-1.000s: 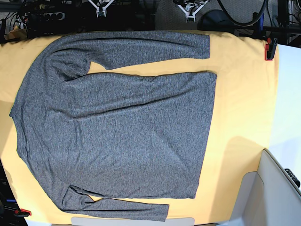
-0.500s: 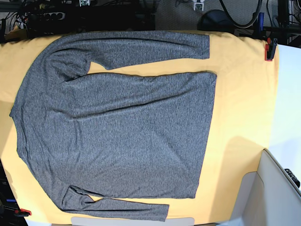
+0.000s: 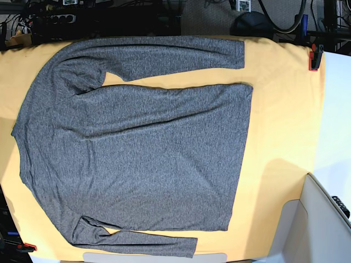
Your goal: Fold the T-shirt properly
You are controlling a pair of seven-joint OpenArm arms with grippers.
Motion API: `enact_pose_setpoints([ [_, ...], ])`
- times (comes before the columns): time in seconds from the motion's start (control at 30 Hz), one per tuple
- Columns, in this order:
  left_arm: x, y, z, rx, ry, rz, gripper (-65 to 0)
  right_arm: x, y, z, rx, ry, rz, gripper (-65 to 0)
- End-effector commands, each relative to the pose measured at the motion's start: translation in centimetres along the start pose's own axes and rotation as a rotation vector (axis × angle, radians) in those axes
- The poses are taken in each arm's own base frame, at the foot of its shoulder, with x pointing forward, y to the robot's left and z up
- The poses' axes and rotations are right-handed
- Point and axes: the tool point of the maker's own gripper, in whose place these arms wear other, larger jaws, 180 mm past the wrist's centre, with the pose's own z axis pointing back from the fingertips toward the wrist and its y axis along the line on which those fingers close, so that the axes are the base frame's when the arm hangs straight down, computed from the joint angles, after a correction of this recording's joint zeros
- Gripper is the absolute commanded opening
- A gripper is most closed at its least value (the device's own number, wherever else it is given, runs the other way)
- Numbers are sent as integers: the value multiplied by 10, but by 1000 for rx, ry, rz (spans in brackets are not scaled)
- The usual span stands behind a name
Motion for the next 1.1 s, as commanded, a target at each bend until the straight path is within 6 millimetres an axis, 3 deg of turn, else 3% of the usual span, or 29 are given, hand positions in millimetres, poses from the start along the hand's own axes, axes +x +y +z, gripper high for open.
enact_pose_setpoints([
  [0.0, 10, 2, 14, 2, -41, -10, -650, 21, -12, 5, -14, -69, 25, -650],
  [0.17, 75, 15, 41, 1, -176, -71, -650, 65, -31, 14, -48, -178, 50, -650],
  [0.4, 142, 19, 48, 13, -216, -85, -650, 124, -35, 28, -55, -333, 0, -650],
  [0.53, 152, 16, 44, -5, -236, -96, -650, 135, -36, 27, -32, -330, -131, -650],
  [0.63, 164, -8, 41, -131, -269, -142, -650, 143, -37, 18, 14, -327, -241, -650],
  [0.73, 169, -13, 36, -192, -250, -89, -623, 157, -32, 14, 116, -349, -380, -650],
  [0.9, 178, -26, 34, -347, -217, -23, -539, 172, -61, 8, 159, -341, -519, -649],
  [1.0, 185, -18, 34, -377, -218, -38, -492, 173, -81, 12, 171, -322, -642, -583],
  [1.07, 191, -1, 32, -346, -226, -60, -470, 171, -95, 19, 188, -311, -723, -494],
])
